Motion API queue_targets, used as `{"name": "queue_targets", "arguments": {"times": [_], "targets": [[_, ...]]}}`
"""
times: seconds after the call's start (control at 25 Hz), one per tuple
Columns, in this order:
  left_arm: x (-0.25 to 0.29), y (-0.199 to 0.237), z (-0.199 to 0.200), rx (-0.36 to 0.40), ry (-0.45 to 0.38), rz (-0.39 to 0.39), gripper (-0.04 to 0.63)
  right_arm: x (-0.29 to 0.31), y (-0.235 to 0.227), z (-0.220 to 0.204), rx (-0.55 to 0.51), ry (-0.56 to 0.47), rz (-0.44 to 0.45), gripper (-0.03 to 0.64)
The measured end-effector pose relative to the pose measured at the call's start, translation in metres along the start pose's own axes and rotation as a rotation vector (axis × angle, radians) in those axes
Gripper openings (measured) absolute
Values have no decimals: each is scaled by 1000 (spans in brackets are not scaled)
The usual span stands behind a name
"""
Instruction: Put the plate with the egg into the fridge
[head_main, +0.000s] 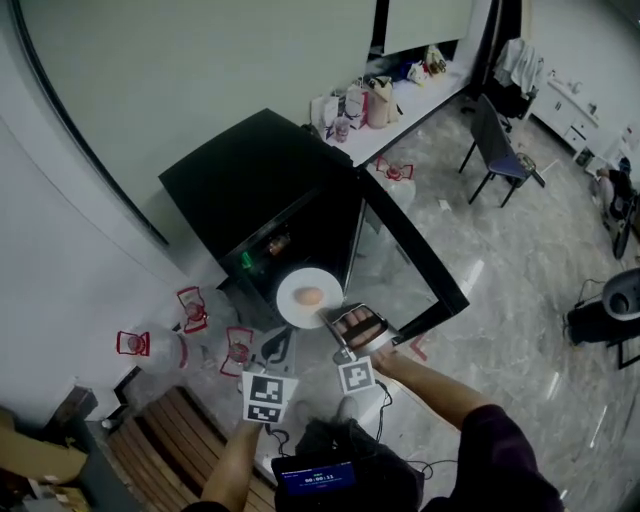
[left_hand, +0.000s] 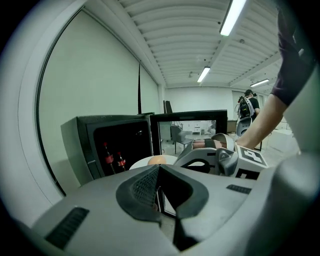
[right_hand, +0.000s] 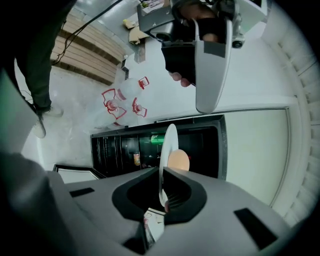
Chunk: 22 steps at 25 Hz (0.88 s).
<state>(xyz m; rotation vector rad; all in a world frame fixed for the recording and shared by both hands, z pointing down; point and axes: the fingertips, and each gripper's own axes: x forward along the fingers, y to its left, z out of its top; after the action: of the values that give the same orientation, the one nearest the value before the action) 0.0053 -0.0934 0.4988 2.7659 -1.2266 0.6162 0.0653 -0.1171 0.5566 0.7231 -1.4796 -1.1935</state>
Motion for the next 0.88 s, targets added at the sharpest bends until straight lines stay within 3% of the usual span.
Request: {"name": "queue_targets", "arguments": {"times": [0.2, 0.56, 0.88], "targets": [[38, 12, -44, -22, 13, 3, 9, 68, 17, 11, -15, -6, -33, 26], [99, 46, -132, -120, 38, 98, 9, 201, 62, -10, -32, -14, -23, 26], [164, 80, -171, -135, 28, 180, 9, 262, 99, -11, -68, -68, -18, 26]]}}
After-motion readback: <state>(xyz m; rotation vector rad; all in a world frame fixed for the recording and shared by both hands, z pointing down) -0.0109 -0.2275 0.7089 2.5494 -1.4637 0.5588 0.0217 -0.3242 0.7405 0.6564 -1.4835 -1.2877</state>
